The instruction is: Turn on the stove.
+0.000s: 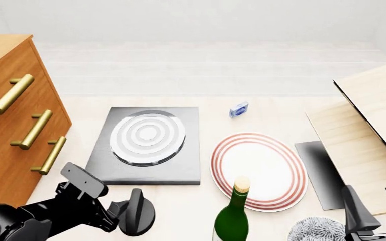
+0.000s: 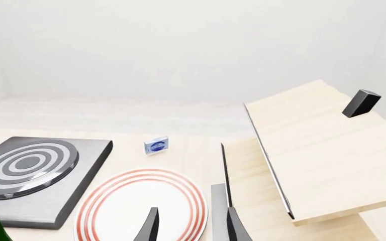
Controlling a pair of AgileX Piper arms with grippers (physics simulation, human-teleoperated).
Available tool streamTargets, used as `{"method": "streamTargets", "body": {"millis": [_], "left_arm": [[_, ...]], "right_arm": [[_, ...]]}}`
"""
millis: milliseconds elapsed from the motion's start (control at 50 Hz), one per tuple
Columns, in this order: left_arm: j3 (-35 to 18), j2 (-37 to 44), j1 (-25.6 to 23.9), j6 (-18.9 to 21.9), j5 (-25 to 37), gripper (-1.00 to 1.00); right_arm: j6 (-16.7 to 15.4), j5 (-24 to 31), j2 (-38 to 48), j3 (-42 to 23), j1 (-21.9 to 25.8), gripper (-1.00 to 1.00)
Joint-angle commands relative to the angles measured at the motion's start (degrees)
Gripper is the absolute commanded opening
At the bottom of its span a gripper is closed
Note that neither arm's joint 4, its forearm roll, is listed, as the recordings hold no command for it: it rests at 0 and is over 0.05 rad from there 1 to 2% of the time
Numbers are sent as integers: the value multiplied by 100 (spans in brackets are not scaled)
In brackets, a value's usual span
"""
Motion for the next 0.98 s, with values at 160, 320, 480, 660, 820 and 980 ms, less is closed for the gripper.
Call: {"method": "streamTargets", "body": {"millis": [160,320,480,660,820,980], "left_arm": [[-227,-1483,21,-10,1227,100],[-851,-2367,74,36,2267,100],[-1424,-2853,61,45,2910,100],[-2104,-3324,157,59,3632,100],[-2292,-3768,163,-47,3979,100],[-2313,-4212,233,-639,4037,100]], "right_arm": [[-12,8,0,-2,13,100],[-17,12,0,0,27,100],[-37,21,0,0,67,100],[-35,20,0,3,54,100],[-43,23,0,2,63,100],[-44,25,0,3,63,100]]}}
